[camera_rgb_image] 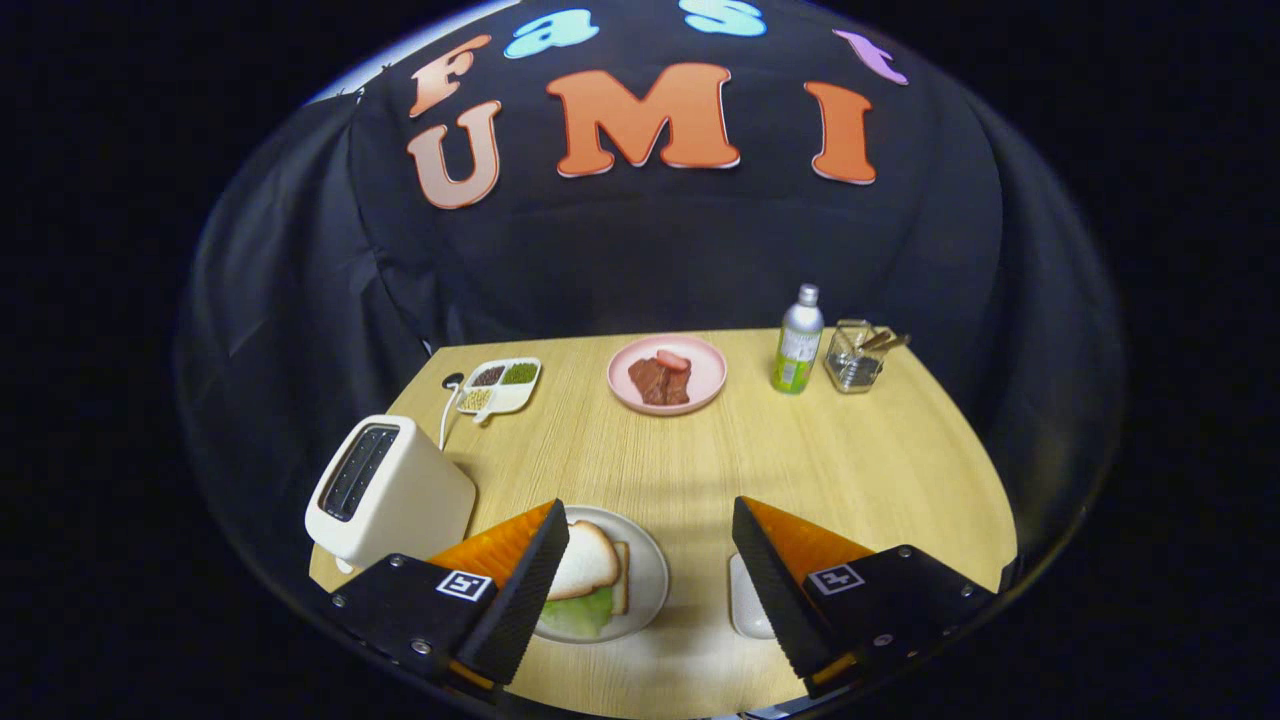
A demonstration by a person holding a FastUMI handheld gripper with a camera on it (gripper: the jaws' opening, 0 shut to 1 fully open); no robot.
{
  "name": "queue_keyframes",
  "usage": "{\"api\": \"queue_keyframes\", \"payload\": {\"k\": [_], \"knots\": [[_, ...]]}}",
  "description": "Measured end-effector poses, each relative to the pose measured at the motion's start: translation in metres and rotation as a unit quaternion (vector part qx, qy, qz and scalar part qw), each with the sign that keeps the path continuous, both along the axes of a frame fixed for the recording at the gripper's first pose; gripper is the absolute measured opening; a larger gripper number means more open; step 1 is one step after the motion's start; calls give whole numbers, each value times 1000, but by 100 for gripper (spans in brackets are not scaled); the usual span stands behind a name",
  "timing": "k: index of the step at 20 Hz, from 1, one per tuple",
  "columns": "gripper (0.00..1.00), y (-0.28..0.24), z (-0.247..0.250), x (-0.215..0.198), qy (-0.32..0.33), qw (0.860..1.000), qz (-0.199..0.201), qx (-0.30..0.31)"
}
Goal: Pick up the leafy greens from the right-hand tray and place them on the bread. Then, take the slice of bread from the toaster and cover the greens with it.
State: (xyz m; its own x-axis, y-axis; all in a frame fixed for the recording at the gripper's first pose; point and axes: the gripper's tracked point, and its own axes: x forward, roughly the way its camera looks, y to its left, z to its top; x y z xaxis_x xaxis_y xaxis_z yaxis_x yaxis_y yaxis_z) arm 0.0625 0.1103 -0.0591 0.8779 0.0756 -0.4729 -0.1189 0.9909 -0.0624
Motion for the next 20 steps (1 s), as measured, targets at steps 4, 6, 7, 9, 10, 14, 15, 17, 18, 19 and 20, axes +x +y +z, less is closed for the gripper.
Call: {"api": "queue_keyframes", "payload": {"k": [4, 6, 7, 9, 10, 14, 15, 17, 18, 19, 20], "knots": [[99, -7, 54, -10, -64, 998, -11, -4], [99, -10, 78, -16, -93, 996, -17, -7], [99, -11, 88, -18, -107, 994, -20, -7], [99, -14, 108, -24, -132, 991, -24, -9], [99, -15, 118, -26, -147, 989, -27, -9], [98, -24, 151, -36, -202, 979, -42, -9], [99, -27, 157, -37, -213, 976, -45, -11], [99, -32, 167, -43, -229, 972, -47, -18], [99, -33, 171, -44, -237, 970, -47, -20], [99, -36, 175, -45, -243, 969, -49, -23], [99, -38, 178, -47, -248, 967, -50, -25]]}}
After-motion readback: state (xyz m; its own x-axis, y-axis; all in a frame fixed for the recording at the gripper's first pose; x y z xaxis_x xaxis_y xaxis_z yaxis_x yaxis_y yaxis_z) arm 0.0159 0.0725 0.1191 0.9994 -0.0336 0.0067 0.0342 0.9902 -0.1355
